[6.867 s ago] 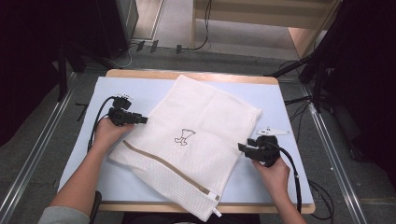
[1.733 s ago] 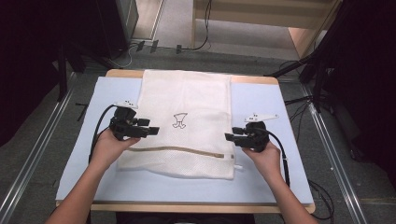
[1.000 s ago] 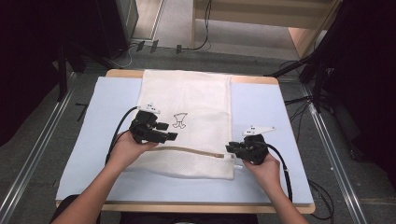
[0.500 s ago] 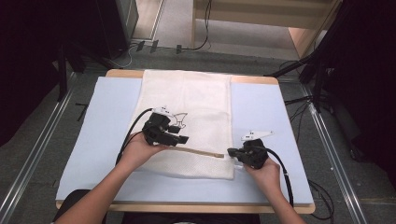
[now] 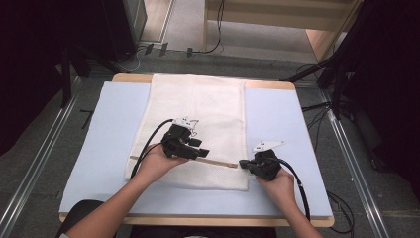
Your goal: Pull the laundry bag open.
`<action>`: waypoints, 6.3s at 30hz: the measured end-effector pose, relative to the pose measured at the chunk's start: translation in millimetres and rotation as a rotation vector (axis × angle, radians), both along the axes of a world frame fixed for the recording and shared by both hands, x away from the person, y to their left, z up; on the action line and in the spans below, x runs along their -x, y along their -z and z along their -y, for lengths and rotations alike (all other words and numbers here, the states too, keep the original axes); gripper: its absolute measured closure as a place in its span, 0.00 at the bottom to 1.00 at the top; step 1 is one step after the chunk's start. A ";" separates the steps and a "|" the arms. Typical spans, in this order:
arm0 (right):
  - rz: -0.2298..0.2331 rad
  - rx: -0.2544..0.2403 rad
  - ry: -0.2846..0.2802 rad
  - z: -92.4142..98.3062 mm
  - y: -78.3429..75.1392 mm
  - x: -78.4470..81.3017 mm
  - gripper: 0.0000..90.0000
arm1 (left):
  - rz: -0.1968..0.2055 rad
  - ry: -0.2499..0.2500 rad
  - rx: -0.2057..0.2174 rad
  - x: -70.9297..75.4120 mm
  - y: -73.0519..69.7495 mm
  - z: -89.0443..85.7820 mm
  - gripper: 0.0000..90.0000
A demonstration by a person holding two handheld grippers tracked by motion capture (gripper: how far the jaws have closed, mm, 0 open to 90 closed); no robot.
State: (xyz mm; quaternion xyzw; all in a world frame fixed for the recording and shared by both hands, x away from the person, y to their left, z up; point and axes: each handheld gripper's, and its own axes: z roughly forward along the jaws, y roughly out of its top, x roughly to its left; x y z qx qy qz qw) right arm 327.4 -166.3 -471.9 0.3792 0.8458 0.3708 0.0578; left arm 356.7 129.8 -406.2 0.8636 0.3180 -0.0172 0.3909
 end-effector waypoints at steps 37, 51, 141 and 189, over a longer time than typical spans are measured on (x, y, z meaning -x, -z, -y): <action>0.021 -0.014 -0.012 2.0 2.6 2.3 1.00 | -0.130 0.043 -0.058 -0.9 54.4 72.6 0.90; 0.022 -0.011 -0.010 1.5 2.4 2.7 1.00 | -0.127 0.063 -0.042 -1.4 59.0 89.7 0.90; 0.055 -0.009 -0.050 2.8 4.4 2.9 1.00 | -0.331 0.048 0.011 -22.0 39.0 8.1 0.99; 0.048 -0.015 -0.065 4.0 4.5 0.8 1.00 | -0.364 -0.036 0.052 -20.9 24.5 -98.0 0.99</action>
